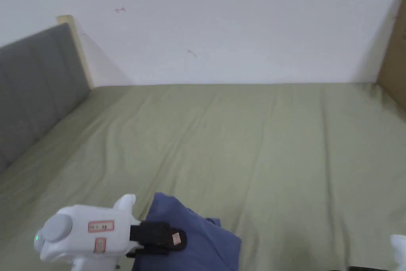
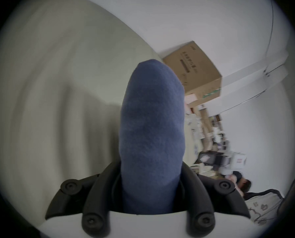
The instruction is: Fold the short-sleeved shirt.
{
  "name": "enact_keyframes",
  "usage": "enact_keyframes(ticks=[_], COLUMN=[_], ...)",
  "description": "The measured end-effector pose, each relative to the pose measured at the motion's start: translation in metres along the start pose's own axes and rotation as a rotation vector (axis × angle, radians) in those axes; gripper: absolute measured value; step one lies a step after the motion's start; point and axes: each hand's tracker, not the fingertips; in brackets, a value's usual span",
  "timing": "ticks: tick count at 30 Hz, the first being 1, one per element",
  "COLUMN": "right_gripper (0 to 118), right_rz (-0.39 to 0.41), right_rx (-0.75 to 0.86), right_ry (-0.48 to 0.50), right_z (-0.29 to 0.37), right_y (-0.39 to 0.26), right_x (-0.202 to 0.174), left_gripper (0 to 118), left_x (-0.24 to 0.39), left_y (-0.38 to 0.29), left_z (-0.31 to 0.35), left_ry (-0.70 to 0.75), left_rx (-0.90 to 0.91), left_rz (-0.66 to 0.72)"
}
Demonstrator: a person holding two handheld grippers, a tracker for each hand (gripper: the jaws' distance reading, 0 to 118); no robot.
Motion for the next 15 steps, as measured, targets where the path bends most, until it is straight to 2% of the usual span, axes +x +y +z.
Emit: enact_keyframes(ticks=[6, 10, 12, 13, 14, 15], right_gripper=[2, 2, 2, 2, 2, 2], right_rz=[0.04, 0.044, 0.026, 0.018, 0.013, 0.014], right_rx=[0.04, 0.04, 0.044, 0.044, 0.041, 0.038], right_ry=[-0.039, -0.071, -0.08, -0.075, -0.069, -0.068], right_z=[0.02, 0.015, 0.012, 0.01, 0.009, 0.008], right_y=[0.004, 0.011, 0.016, 0.017, 0.018, 0.019], right_x=[-0.019, -0.02, -0.018, -0.018, -0.019, -0.02], left_gripper=[24, 24, 24, 26, 33, 50], left_x=[-0.056, -0.086, -0.096, -0.101, -0.107, -0.112], left_y=[0.047, 0.06, 0.061, 0.063, 0.06, 0.059], left_z=[0.093, 0.113, 0.111, 0.11, 0.107, 0.106], left_ry=[0.339, 0.632, 0.808, 0.884, 0.935, 0.972], left_rx=[0.004, -0.035, -0.081, -0.088, -0.103, -0.106], left_rz=[-0.019, -0.068, -0.141, -0.178, -0.18, -0.186])
